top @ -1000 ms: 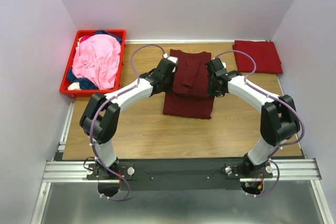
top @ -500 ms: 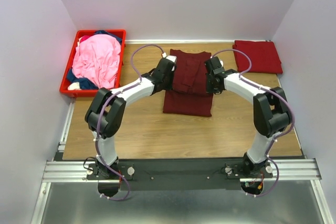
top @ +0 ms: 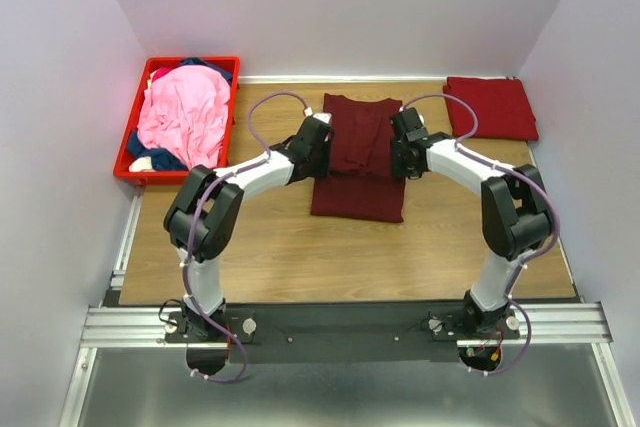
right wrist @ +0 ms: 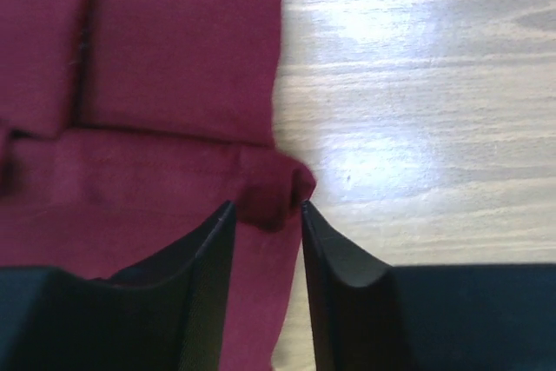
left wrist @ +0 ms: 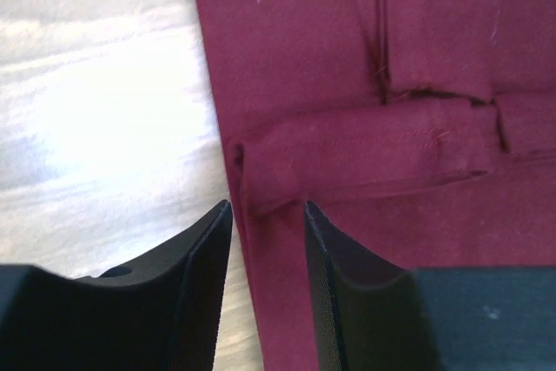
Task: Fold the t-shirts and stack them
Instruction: Fold the tshirt
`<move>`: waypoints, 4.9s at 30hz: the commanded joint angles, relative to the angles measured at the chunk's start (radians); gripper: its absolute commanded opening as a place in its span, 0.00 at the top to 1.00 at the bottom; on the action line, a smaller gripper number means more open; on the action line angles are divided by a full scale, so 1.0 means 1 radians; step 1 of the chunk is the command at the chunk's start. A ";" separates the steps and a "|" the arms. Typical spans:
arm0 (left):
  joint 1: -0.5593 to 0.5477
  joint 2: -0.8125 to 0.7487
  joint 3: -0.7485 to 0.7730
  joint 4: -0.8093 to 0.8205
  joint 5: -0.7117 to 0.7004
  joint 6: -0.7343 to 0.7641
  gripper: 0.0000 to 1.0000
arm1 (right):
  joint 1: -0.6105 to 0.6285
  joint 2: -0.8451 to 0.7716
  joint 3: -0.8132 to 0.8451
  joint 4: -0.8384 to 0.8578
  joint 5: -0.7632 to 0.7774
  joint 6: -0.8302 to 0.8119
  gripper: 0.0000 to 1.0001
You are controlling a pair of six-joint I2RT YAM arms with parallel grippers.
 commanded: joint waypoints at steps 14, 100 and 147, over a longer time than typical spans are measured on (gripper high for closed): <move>-0.098 -0.258 -0.184 -0.020 0.028 -0.100 0.67 | 0.056 -0.162 -0.117 0.072 -0.131 0.030 0.64; 0.067 0.010 0.023 0.058 0.054 -0.064 1.00 | -0.093 -0.025 -0.038 0.186 -0.178 0.048 0.99; -0.130 -0.120 -0.332 -0.067 0.082 -0.019 0.87 | 0.002 0.185 0.202 0.275 -0.154 0.002 0.77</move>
